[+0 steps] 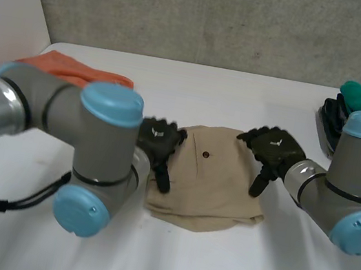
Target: Fold the laundry.
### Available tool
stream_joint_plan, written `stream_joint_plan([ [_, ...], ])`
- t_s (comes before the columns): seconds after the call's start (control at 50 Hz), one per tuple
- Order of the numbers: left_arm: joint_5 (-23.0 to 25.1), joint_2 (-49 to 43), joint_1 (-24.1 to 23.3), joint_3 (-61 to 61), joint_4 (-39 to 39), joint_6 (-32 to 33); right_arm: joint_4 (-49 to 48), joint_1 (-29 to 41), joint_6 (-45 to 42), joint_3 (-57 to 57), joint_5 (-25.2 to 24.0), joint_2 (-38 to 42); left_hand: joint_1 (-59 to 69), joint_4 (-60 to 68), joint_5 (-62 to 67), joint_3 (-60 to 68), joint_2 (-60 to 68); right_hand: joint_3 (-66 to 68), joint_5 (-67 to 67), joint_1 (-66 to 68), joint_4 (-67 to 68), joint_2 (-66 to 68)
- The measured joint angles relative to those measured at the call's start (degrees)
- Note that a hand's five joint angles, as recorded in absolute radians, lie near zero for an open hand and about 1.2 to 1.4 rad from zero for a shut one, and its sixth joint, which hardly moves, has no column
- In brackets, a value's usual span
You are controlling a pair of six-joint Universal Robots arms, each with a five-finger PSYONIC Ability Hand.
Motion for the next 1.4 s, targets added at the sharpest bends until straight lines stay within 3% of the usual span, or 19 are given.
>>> stream_joint_plan([
  [0.12,5.1,5.4,1.6,1.9,0.7,0.7,-7.4,1.0,-0.7,9.1,-0.1,-9.2,0.0,0.0,0.0,0.0,0.0,0.0,-0.1,0.0,0.0,0.0],
  [0.24,18.0,9.3,4.4,5.6,1.0,0.4,-16.9,4.0,-1.3,23.7,-1.0,-17.0,0.0,0.0,0.0,0.0,0.0,0.0,-0.1,0.0,0.0,0.0],
  [0.36,30.4,10.4,6.1,8.2,0.5,0.1,-25.6,6.3,-1.4,34.7,-1.5,-18.0,0.0,0.0,0.0,0.0,0.0,0.0,-0.1,0.0,0.0,0.0],
  [0.46,35.3,10.4,6.5,8.7,0.0,-0.1,-33.4,7.8,-1.7,38.4,-1.3,-14.6,0.0,0.0,0.0,0.0,0.0,0.0,-0.1,0.0,0.0,0.0],
  [0.72,36.0,10.3,4.6,7.8,0.0,-0.1,-48.8,9.8,-7.3,32.8,1.5,-2.0,0.0,0.0,0.0,0.0,0.0,0.0,-0.1,0.0,0.0,0.0],
  [1.02,36.1,10.7,3.5,7.7,0.0,0.0,-49.5,10.3,-7.5,25.2,3.0,1.7,0.0,0.0,0.0,0.0,0.0,0.0,-0.1,0.0,0.0,0.0],
  [1.1,36.1,10.7,3.6,7.7,0.0,0.0,-49.2,10.3,-7.3,23.3,2.8,2.7,0.0,0.0,0.0,0.0,0.0,18.9,14.3,20.0,17.6,20.5],
  [1.14,36.1,10.8,3.7,7.7,0.0,0.0,-49.0,10.3,-7.3,21.8,2.8,3.4,0.0,0.0,0.0,0.0,0.0,42.4,32.2,42.5,40.8,44.9],
  [1.18,36.1,11.0,3.7,7.7,0.0,0.0,-48.9,10.2,-7.2,20.7,2.8,3.8,0.0,0.0,0.0,0.0,0.0,52.2,44.7,47.7,52.5,55.1],
  [1.4,36.0,13.7,4.2,7.8,0.2,-0.1,-48.9,8.3,-4.3,11.4,3.4,2.1,0.0,0.0,0.0,0.0,0.0,53.5,50.1,48.9,56.3,56.3],
])
